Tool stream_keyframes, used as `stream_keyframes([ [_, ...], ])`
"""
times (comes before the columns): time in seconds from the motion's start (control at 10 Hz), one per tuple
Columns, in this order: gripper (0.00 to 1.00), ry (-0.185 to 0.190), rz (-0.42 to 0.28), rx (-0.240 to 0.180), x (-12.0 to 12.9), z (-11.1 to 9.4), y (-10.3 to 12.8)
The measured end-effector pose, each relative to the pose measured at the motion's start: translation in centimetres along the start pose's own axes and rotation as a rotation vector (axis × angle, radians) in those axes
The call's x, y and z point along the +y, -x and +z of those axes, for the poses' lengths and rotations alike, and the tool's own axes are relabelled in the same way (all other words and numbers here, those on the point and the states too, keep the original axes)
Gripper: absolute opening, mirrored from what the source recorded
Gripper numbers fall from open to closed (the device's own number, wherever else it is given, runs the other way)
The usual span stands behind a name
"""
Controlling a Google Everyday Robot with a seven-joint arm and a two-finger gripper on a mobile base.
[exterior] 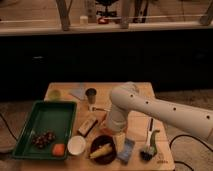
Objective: Place banana in purple bowl
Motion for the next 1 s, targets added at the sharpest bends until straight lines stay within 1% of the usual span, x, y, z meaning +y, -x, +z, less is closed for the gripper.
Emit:
stream_keyframes([
  [0.4, 0.80, -0.009, -0.013, -0.007, -0.09, -0.12, -0.02],
  [1.0, 0.80, -0.008, -0.015, -0.007, -0.15, -0.07, 0.06],
])
